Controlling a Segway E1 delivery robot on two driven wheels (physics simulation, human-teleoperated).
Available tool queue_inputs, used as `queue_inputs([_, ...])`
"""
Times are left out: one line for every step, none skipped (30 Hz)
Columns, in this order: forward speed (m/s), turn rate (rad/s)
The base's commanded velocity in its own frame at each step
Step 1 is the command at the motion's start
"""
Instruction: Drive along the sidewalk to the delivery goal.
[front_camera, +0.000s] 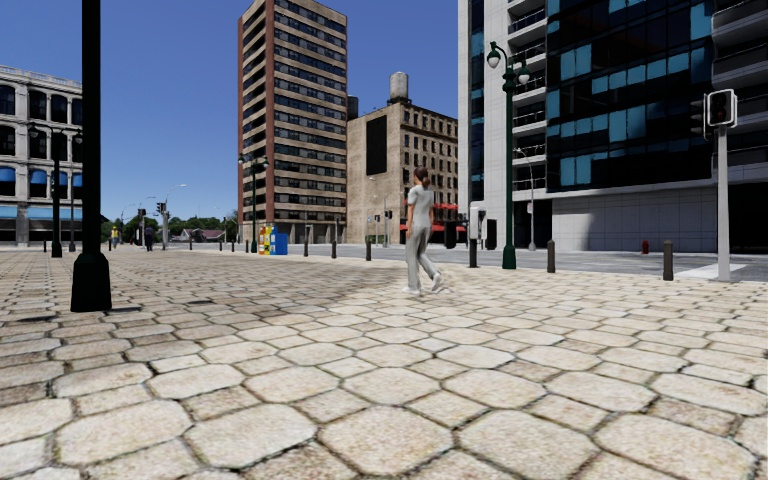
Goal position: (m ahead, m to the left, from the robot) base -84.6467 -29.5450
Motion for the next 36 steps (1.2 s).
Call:
queue_inputs([0.0, 0.0])
queue_inputs([0.0, 0.0])
queue_inputs([0.0, 0.0])
queue_inputs([0.0, 0.0])
queue_inputs([0.0, 0.0])
queue_inputs([0.0, 0.0])
queue_inputs([0.0, 0.0])
queue_inputs([0.0, 0.0])
queue_inputs([0.0, 0.0])
queue_inputs([0.46, 0.0])
queue_inputs([0.46, 0.0])
queue_inputs([2.0, 0.0])
queue_inputs([2.0, -0.06])
queue_inputs([2.0, -0.21])
queue_inputs([2.0, -0.28])
queue_inputs([2.0, -0.28])
queue_inputs([2.0, -0.3])
queue_inputs([2.0, -0.3])
queue_inputs([2.0, -0.3])
queue_inputs([2.0, -0.3])
queue_inputs([2.0, -0.3])
queue_inputs([2.0, -0.3])
queue_inputs([2.0, -0.38])
queue_inputs([2.0, -0.45])
queue_inputs([2.0, -0.51])
queue_inputs([2.0, -0.51])
queue_inputs([2.0, -0.52])
queue_inputs([2.0, -0.52])
queue_inputs([2.0, -0.53])
queue_inputs([2.0, -0.53])
queue_inputs([2.0, -0.57])
queue_inputs([2.0, -0.57])
queue_inputs([2.0, -0.62])
queue_inputs([2.0, -0.64])
queue_inputs([2.0, -0.65])
queue_inputs([2.0, -0.65])
